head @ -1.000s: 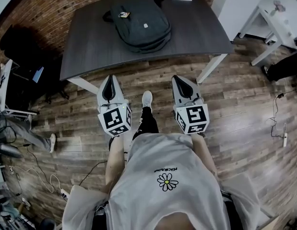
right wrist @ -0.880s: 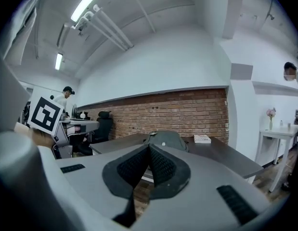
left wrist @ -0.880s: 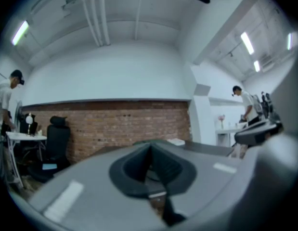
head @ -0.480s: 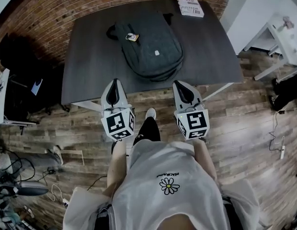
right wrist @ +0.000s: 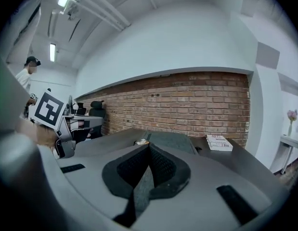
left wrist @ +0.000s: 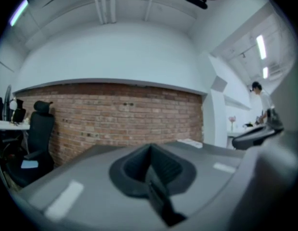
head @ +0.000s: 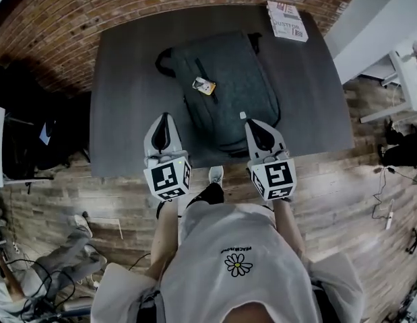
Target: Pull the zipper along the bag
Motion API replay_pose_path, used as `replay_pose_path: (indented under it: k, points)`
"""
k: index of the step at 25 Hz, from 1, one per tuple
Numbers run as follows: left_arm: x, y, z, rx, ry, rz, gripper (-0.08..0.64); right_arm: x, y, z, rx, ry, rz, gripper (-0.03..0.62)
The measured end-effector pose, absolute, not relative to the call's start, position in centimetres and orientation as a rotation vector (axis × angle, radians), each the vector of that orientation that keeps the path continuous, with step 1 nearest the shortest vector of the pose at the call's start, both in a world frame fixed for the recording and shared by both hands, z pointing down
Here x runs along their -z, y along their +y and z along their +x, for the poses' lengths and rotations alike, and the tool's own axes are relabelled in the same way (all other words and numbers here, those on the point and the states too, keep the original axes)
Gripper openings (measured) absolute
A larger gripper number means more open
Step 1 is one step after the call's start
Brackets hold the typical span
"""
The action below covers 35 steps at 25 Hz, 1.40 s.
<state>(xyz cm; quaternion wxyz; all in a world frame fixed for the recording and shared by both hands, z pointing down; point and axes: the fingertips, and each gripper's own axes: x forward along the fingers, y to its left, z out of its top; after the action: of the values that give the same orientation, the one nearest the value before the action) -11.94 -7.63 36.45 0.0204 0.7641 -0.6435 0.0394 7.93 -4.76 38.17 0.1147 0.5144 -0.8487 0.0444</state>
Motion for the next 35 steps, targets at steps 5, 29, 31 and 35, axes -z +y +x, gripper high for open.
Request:
replay_pose_path:
  k: [5, 29, 31, 35]
  points:
    - [-36.9, -11.4, -12.8, -0.138, -1.951, 2.415, 0.008, -38.4, -8.6, 6.8, -0.125, -2.462, 1.511, 0.0]
    - [-41.2, -13.7, -6.3, -0.327, -1.747, 2.54, 0.008, -42.8, -13.3, 9.5, -0.256, -2.411, 1.377, 0.012]
    - [-42.0, -13.4, -5.2, -0.345, -1.697, 2.552, 0.009, -43.3, -13.2, 10.0, -0.277, -2.404, 1.368, 0.016]
    - [-43.3, -12.8, -3.2, -0.341, -1.563, 2.57, 0.081, -44.0, -13.0, 10.5, -0.298, -2.396, 1.328, 0.084]
